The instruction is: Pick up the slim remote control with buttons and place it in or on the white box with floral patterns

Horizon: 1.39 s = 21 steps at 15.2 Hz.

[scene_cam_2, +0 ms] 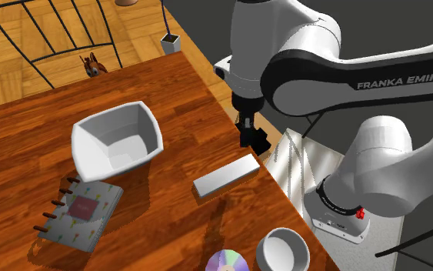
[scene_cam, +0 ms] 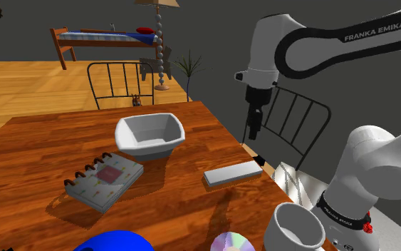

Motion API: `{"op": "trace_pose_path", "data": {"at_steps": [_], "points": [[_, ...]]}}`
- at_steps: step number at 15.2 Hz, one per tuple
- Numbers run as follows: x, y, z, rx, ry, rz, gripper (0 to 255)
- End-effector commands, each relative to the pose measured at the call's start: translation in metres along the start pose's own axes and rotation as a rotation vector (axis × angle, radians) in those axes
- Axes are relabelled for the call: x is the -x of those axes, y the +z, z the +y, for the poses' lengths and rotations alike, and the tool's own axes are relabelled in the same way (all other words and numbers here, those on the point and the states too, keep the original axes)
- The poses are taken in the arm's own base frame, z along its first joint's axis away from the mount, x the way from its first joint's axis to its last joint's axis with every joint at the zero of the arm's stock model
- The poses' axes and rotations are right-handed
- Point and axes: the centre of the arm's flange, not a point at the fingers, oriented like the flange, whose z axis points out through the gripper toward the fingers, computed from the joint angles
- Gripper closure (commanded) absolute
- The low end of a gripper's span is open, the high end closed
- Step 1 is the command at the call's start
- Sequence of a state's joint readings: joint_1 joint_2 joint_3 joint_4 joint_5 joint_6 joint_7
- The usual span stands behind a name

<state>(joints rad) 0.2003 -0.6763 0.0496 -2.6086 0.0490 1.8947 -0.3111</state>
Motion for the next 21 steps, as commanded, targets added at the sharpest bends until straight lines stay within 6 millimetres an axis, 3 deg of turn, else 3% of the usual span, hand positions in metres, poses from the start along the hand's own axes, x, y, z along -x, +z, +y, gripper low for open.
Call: {"op": "trace_pose_path", "data": {"at_steps": [1,8,16,21], "points": [[-0.009,0.024,-0.016,0.012,-0.084,0.008,0],[-0.03,0.096,-0.072,0.051,-0.368,0.031,0],[-0.032,0.137,-0.071,0.051,-0.37,0.031,0],[-0.032,0.137,-0.071,0.051,-0.37,0.031,0]]}}
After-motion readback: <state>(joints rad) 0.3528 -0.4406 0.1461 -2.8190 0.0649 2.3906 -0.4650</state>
